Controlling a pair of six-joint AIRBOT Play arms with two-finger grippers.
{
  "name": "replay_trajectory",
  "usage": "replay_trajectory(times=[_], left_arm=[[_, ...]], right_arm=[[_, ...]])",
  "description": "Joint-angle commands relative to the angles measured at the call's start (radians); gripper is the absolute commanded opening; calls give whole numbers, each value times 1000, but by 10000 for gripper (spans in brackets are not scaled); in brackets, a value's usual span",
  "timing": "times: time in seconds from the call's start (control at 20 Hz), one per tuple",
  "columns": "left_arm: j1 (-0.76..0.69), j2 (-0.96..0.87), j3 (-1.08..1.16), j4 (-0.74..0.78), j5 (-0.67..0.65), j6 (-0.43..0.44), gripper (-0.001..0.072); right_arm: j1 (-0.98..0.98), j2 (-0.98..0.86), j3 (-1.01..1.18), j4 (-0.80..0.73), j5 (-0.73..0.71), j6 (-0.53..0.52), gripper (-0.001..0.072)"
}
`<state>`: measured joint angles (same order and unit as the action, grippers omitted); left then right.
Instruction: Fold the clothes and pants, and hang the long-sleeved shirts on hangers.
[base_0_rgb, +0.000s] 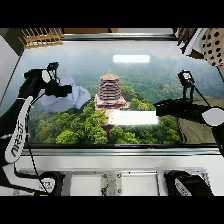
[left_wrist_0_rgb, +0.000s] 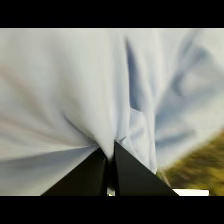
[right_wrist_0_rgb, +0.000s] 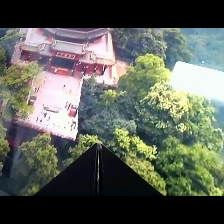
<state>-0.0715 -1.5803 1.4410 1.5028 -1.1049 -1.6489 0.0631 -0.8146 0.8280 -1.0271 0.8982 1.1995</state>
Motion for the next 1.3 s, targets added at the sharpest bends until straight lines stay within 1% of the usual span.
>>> replay_trajectory(times=[0.0, 0.1, 0.2, 0.25, 0.35, 0.5, 0.55, 0.6, 0.65, 0.7, 0.8, 0.9, 0.95, 1.05, 1.15, 1.25], left_arm=[[-168, 165, 1, -128, -68, 3, 10], [-303, 235, 1, -142, -71, 1, 10], [-439, 272, 1, -142, -37, -11, 11], [-507, 276, 1, -141, -8, -29, 11], [-615, 264, 1, -141, 53, -49, 11], [-709, 222, 1, -134, 96, -50, 14], [-712, 213, 1, -122, 103, -50, 219], [-697, 213, 1, -95, 104, -52, 558], [-659, 222, 1, -65, 95, -80, 618], [-605, 233, 0, -35, 75, -94, 608], [-452, 263, -40, -10, 55, -112, 607], [-284, 282, -137, -15, 44, -153, 607], [-201, 279, -197, -47, 34, -173, 607], [-68, 250, -315, -221, 42, -156, 607], [7, 196, -414, -431, 71, -54, 607], [19, 134, -476, -601, 99, 41, 607]], right_arm=[[1, -3, 0, 1, -11, 0, 16], [1, -7, 0, 1, -9, 2, 16], [1, -6, 0, 64, 13, 30, 16], [1, -4, 0, 87, 31, 25, 16], [-10, 1, 4, 66, 0, -67, 14], [-87, 29, 17, -3, -3, -49, 14], [-119, 43, 17, -12, -2, -36, 14], [-148, 55, 17, -12, 0, -33, 14], [-175, 66, 17, -12, 0, -33, 14], [-195, 76, 17, -11, 0, -32, 14], [-213, 87, 16, -11, 1, -32, 14], [-211, 87, 16, -8, 1, -33, 14], [-211, 85, 14, -4, 1, -33, 14], [-211, 76, 13, -4, 1, -33, 14], [-211, 62, 13, 3, 1, -32, 14], [-211, 44, 13, 3, 4, -33, 14]])
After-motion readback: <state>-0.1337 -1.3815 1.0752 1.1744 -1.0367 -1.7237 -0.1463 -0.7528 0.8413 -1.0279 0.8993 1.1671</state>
